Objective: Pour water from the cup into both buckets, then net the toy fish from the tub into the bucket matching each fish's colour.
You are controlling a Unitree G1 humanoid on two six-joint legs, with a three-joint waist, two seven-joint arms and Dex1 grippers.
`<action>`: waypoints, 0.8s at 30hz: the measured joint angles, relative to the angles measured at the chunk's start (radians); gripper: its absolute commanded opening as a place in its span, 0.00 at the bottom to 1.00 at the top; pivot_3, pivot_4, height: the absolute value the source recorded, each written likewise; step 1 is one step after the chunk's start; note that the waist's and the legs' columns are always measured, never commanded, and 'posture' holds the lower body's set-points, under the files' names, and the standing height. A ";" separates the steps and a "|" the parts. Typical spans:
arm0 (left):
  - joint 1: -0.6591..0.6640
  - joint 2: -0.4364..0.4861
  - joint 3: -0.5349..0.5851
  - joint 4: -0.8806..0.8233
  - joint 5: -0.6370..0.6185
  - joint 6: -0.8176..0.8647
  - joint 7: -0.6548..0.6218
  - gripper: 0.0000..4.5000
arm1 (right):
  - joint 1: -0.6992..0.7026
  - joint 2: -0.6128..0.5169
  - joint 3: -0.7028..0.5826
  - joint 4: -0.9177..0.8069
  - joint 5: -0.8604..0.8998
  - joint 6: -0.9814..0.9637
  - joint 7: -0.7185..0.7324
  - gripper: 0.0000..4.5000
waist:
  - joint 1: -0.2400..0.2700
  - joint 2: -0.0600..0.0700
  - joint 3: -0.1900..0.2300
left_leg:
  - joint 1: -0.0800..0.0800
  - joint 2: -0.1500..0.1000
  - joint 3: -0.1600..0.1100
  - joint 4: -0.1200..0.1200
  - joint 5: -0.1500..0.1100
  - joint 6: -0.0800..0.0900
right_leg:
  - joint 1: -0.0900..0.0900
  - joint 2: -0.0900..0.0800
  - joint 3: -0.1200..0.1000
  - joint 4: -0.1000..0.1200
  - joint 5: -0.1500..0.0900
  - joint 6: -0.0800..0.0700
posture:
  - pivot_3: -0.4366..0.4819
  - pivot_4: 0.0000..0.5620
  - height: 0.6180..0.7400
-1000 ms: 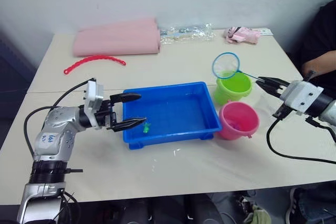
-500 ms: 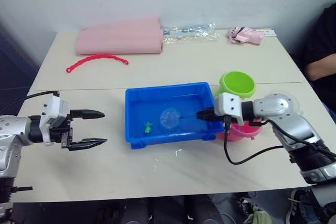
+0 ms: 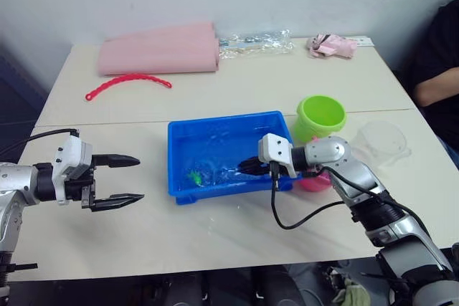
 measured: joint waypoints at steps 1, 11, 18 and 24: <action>0.001 -0.003 0.008 -0.001 -0.002 0.003 0.006 1.00 | 0.009 0.000 -0.018 -0.007 0.011 0.012 0.000 0.00 | 0.000 0.000 0.000 | 0.000 0.000 0.000 0.000 0.000 0.000 | 0.000 0.000 0.000 0.000 0.000 0.000 | 0.48 0.27 1.00; -0.009 -0.124 0.078 -0.132 -0.179 0.146 0.146 1.00 | 0.158 -0.057 -0.210 -0.185 0.182 0.172 0.017 0.00 | 0.001 0.000 0.000 | 0.000 0.001 0.000 0.000 -0.001 -0.001 | 0.000 -0.002 0.000 0.000 0.000 0.000 | 0.48 0.27 1.00; -0.094 -0.218 0.022 -0.157 -0.174 0.152 0.270 1.00 | 0.265 -0.100 -0.333 -0.285 0.237 0.189 -0.016 0.00 | 0.001 -0.001 0.000 | 0.001 0.000 0.001 0.000 0.000 -0.001 | 0.000 0.000 0.000 -0.001 0.000 0.000 | 0.48 0.27 1.00; -0.213 -0.294 -0.055 -0.091 -0.143 0.106 0.284 1.00 | 0.316 -0.130 -0.408 -0.348 0.253 0.201 -0.054 0.00 | 0.003 -0.001 -0.001 | 0.001 0.000 0.001 0.000 0.000 -0.001 | 0.000 0.002 0.000 0.000 0.000 0.000 | 0.48 0.27 1.00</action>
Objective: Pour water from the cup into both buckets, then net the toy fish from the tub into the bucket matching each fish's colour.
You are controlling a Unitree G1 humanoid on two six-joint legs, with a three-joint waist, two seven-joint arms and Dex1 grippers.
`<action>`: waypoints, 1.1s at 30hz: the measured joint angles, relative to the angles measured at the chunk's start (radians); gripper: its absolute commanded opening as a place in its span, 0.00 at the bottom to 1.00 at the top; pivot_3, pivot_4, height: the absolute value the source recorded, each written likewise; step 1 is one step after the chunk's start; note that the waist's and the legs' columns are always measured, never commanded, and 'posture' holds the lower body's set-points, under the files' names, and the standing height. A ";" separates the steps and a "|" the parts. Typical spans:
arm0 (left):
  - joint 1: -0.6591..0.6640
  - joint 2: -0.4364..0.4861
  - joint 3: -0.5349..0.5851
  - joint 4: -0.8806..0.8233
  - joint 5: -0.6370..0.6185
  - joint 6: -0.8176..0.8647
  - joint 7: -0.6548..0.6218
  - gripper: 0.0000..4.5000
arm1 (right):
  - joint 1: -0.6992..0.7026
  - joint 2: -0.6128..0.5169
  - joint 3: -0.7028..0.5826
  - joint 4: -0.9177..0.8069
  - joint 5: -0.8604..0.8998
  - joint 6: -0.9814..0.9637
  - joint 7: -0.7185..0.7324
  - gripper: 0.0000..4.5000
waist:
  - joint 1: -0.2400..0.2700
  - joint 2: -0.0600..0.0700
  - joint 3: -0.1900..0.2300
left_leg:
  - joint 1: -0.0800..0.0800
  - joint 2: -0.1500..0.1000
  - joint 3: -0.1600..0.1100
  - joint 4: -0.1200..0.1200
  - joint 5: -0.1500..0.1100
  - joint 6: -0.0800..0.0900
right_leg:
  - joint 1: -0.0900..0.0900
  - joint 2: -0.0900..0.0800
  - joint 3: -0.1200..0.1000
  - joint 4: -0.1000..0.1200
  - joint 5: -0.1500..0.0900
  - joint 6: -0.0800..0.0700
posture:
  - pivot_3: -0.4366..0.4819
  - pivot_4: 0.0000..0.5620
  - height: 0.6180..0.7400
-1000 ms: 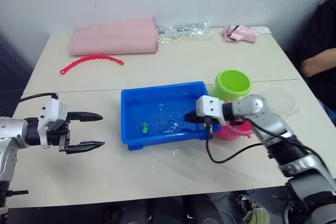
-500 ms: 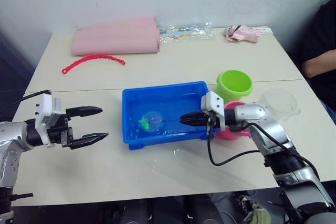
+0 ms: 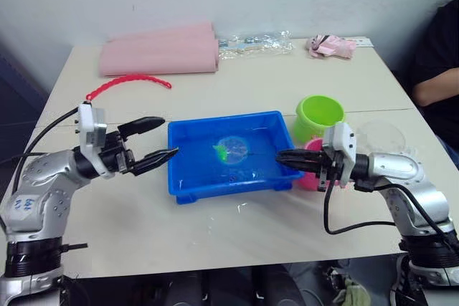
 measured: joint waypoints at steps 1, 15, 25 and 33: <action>-0.007 -0.004 -0.007 0.008 0.003 -0.005 0.001 1.00 | 0.000 -0.003 -0.006 -0.003 0.002 0.001 -0.004 0.00 | 0.000 0.000 0.000 | 0.000 0.000 0.000 0.000 0.000 0.000 | 0.000 0.000 0.000 0.000 0.000 0.000 | 0.48 0.27 1.00; -0.154 -0.153 -0.118 0.174 0.085 -0.148 -0.011 1.00 | 0.119 -0.127 -0.334 -0.109 0.140 0.169 -0.145 0.00 | 0.017 -0.001 0.000 | 0.000 0.000 0.001 0.001 0.000 0.001 | 0.000 0.001 0.001 -0.002 0.000 0.000 | 0.48 0.27 1.00; -0.160 -0.199 -0.145 0.170 0.084 -0.156 -0.012 1.00 | 0.127 -0.210 -0.398 0.086 0.025 0.057 -0.173 0.00 | 0.024 -0.001 0.000 | 0.000 -0.001 0.001 0.002 0.001 0.002 | 0.001 0.001 0.001 -0.001 0.000 0.001 | 0.48 0.27 1.00; -0.172 -0.182 -0.185 0.140 0.090 -0.135 -0.031 1.00 | 0.117 -0.265 -0.323 0.251 -0.252 -0.259 -0.250 0.00 | 0.022 -0.001 0.000 | 0.000 0.000 0.002 0.002 0.002 0.000 | 0.000 0.001 0.001 -0.001 0.000 0.001 | 0.48 0.27 1.00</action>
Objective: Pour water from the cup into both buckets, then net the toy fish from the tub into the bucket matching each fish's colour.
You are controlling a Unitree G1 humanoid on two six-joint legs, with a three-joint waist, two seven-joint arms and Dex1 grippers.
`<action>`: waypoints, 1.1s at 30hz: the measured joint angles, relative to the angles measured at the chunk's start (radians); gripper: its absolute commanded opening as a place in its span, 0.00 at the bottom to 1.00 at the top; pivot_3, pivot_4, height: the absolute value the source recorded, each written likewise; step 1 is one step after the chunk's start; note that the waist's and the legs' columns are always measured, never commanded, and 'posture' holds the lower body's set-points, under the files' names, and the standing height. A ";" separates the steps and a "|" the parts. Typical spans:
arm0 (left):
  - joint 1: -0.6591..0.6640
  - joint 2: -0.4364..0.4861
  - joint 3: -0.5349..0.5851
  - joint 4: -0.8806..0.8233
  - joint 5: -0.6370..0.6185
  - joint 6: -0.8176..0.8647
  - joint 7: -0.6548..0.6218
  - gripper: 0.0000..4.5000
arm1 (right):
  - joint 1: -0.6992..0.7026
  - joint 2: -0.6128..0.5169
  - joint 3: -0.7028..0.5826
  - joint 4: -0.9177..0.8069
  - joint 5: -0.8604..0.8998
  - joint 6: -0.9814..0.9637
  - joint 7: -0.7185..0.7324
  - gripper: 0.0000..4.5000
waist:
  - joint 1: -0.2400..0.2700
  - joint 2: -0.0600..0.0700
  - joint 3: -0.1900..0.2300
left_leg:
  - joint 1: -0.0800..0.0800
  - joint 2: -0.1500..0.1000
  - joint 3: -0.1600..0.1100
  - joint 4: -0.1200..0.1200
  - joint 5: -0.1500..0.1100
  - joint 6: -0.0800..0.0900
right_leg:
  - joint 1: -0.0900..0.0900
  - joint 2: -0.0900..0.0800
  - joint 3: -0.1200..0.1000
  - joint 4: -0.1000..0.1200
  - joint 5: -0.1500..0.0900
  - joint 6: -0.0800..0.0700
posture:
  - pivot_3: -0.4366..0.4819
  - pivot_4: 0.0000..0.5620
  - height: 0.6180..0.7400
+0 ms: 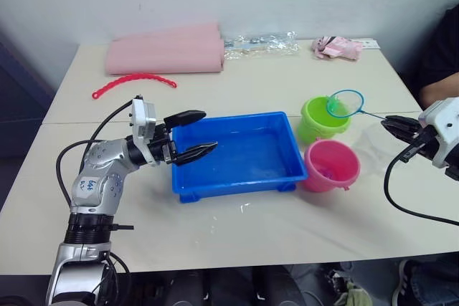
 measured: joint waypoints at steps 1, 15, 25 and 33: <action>-0.003 0.002 0.000 -0.003 0.000 0.002 -0.001 1.00 | 0.000 -0.015 0.017 0.015 -0.041 -0.048 -0.012 0.00 | 0.000 0.000 0.000 | 0.000 0.000 0.000 0.000 0.000 0.000 | 0.000 0.000 0.000 0.000 0.000 0.000 | 0.48 0.27 1.00; -0.021 0.003 0.000 -0.002 0.000 0.011 -0.017 1.00 | -0.063 -0.188 0.178 0.195 -0.455 -0.587 -0.192 0.00 | -0.003 0.000 0.000 | 0.001 0.000 0.000 0.000 0.001 -0.001 | 0.000 0.000 0.001 0.000 0.000 0.000 | 0.48 0.27 1.00; -0.001 0.045 0.003 -0.002 0.009 0.008 -0.050 1.00 | -0.216 -0.255 0.273 0.332 -0.658 -0.833 -0.389 0.00 | -0.014 0.001 0.000 | 0.001 0.001 0.000 0.000 0.002 -0.002 | 0.000 0.000 0.001 0.001 0.000 0.000 | 0.48 0.27 1.00; 0.002 0.052 0.003 -0.002 0.010 -0.001 -0.057 1.00 | -0.265 -0.263 0.379 0.452 -0.749 -0.959 -0.444 0.00 | -0.026 0.001 0.000 | 0.001 0.001 0.001 0.000 0.002 -0.002 | -0.001 0.000 0.001 0.001 0.000 0.000 | 0.48 0.27 1.00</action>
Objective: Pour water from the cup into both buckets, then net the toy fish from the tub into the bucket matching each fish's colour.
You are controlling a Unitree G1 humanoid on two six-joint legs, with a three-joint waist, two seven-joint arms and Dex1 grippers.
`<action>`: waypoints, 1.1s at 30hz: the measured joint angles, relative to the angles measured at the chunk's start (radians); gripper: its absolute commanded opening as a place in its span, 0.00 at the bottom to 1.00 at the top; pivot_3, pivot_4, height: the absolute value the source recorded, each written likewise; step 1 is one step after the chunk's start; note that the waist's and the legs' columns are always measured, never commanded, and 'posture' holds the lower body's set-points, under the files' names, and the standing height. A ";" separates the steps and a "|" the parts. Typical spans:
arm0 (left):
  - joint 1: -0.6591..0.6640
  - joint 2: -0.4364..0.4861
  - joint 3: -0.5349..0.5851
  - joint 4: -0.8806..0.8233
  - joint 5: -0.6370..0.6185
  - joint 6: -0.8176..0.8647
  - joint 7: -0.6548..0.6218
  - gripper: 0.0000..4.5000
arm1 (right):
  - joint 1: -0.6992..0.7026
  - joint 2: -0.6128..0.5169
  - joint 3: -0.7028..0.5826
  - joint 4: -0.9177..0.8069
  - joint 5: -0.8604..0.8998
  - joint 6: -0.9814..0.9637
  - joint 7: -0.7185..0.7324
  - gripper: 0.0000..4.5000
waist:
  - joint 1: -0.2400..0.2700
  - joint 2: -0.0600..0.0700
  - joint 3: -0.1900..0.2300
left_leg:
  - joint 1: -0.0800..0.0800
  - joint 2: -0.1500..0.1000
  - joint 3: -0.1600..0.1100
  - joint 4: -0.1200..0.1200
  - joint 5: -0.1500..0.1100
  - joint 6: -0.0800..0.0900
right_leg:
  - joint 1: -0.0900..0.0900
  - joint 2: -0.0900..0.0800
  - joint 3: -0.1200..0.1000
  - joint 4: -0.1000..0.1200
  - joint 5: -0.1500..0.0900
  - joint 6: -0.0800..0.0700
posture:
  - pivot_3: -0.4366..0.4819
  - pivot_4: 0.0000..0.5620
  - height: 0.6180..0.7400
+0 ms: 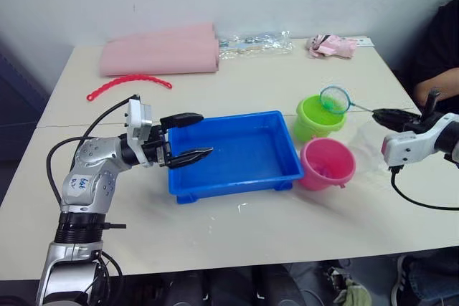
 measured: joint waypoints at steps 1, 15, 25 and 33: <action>0.000 0.000 0.000 0.000 0.000 -0.001 0.000 1.00 | -0.010 0.000 0.009 0.010 -0.002 -0.008 -0.002 0.00 | 0.000 0.000 0.000 | 0.000 0.000 0.000 0.000 0.000 0.000 | 0.000 0.000 0.000 0.000 0.000 0.000 | 0.48 0.27 1.00; 0.007 -0.009 -0.003 -0.001 -0.001 -0.023 -0.043 1.00 | -0.031 -0.004 0.037 0.020 -0.039 -0.023 -0.045 0.00 | 0.001 0.000 0.000 | 0.000 0.000 0.000 0.000 0.000 0.000 | 0.000 0.000 0.000 0.000 0.000 0.000 | 0.48 0.27 1.00; 0.007 -0.019 -0.012 0.000 0.000 -0.023 -0.042 1.00 | -0.016 0.007 0.040 -0.049 -0.043 0.027 -0.072 0.00 | 0.001 0.000 0.000 | 0.000 0.000 0.000 0.001 0.000 0.000 | 0.000 0.000 0.000 0.001 0.000 0.000 | 0.48 0.27 1.00; 0.007 -0.030 -0.013 0.003 0.003 -0.024 -0.039 1.00 | 0.003 0.007 0.035 -0.062 -0.002 0.060 -0.071 0.00 | 0.000 0.000 0.000 | 0.000 0.000 0.000 0.001 0.000 0.000 | 0.000 0.000 0.000 0.001 0.000 0.000 | 0.48 0.27 1.00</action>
